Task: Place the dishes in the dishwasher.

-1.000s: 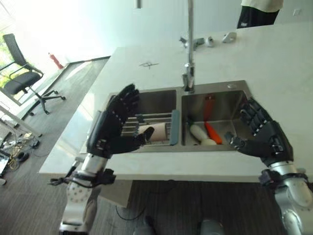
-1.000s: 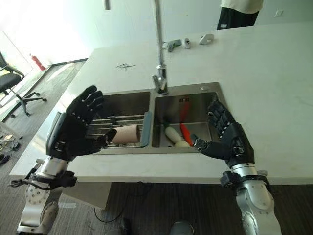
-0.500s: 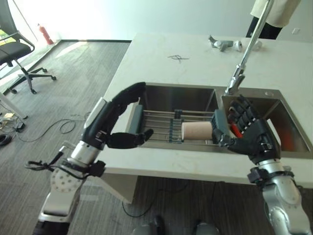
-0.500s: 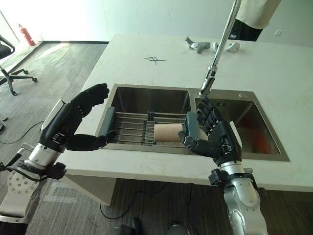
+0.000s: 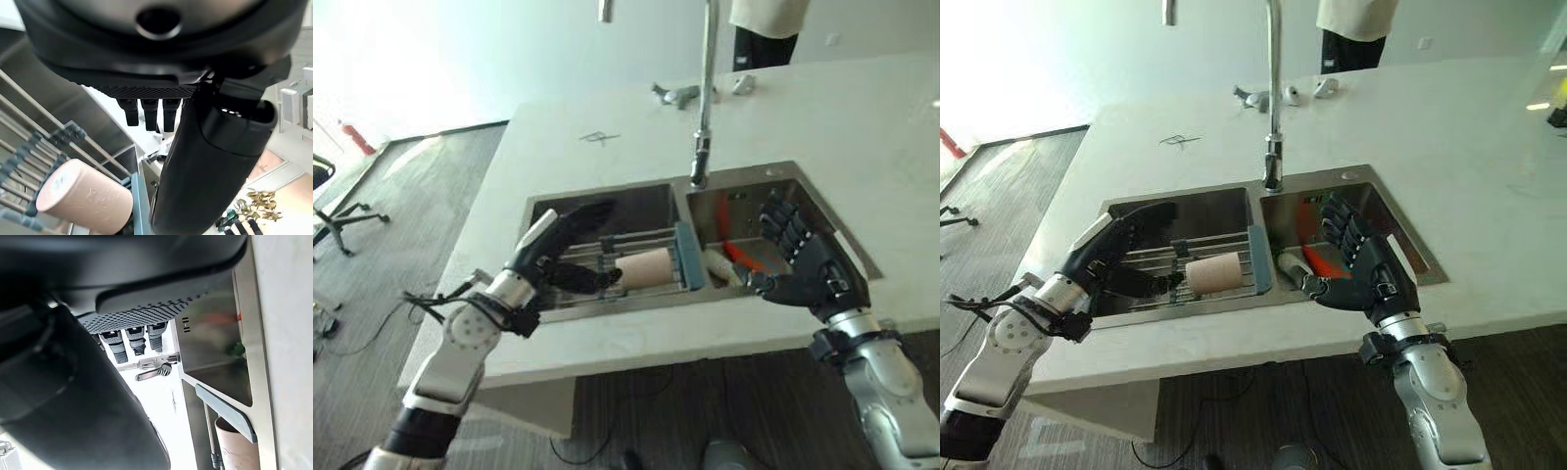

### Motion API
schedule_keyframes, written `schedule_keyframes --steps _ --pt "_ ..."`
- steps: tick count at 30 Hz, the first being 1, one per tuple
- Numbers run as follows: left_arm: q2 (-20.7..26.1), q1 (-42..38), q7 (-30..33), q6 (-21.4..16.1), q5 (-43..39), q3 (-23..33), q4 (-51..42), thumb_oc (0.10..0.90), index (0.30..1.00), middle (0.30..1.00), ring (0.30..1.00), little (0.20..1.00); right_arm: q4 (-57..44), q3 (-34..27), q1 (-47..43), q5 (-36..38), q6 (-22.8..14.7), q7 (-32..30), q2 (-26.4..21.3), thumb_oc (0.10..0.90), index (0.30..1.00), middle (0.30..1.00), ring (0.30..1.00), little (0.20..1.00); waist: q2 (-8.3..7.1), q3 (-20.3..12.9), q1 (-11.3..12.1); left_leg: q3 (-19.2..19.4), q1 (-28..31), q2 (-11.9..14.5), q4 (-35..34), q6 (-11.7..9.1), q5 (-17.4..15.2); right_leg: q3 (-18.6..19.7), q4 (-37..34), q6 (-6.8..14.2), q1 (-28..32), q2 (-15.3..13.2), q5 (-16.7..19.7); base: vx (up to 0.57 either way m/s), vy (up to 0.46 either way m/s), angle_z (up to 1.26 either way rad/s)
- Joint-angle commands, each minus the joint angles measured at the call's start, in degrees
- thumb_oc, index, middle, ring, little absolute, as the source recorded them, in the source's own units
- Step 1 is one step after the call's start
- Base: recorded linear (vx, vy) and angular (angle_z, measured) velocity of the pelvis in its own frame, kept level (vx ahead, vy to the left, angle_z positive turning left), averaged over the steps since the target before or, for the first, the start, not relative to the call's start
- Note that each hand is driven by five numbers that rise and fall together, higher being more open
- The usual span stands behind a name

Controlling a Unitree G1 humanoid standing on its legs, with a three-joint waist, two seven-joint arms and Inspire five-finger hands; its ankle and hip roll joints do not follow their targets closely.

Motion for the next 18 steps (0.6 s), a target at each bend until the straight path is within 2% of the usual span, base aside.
schedule_keyframes --steps 1,10,18 --pt "-0.73 -5.73 3.97 -2.80 -1.91 2.73 -0.77 0.800 0.900 0.900 0.900 0.900 -1.95 -0.61 -7.23 -0.97 -5.02 1.63 -1.12 0.800 0.900 0.900 0.900 0.900 -0.39 -3.06 0.03 -2.89 1.38 3.34 6.04 -2.46 -12.59 -0.24 -6.90 5.55 3.62 -0.87 -0.53 0.07 0.003 -0.14" --pt "-4.18 -6.43 4.53 -2.79 -5.18 1.40 8.31 0.800 0.900 0.900 0.900 0.900 -0.38 -0.86 -6.90 -0.93 -4.78 3.98 -1.66 0.800 0.900 0.900 0.900 0.900 0.04 -3.88 -2.31 -0.76 3.27 3.67 6.04 -2.48 -13.22 1.49 -6.90 5.48 3.68 -0.41 -0.30 0.05 0.003 -0.17" --pt "-2.22 -8.82 6.10 -5.91 -1.63 0.74 18.63 0.800 0.900 0.900 0.900 0.900 0.28 -1.46 -6.74 -1.03 -4.16 5.95 -2.87 0.800 0.900 0.900 0.900 0.900 0.61 -4.24 -4.29 0.96 4.53 3.56 6.04 -2.25 -13.82 3.05 -6.90 5.74 3.64 0.00 0.02 0.02 0.020 -0.12"
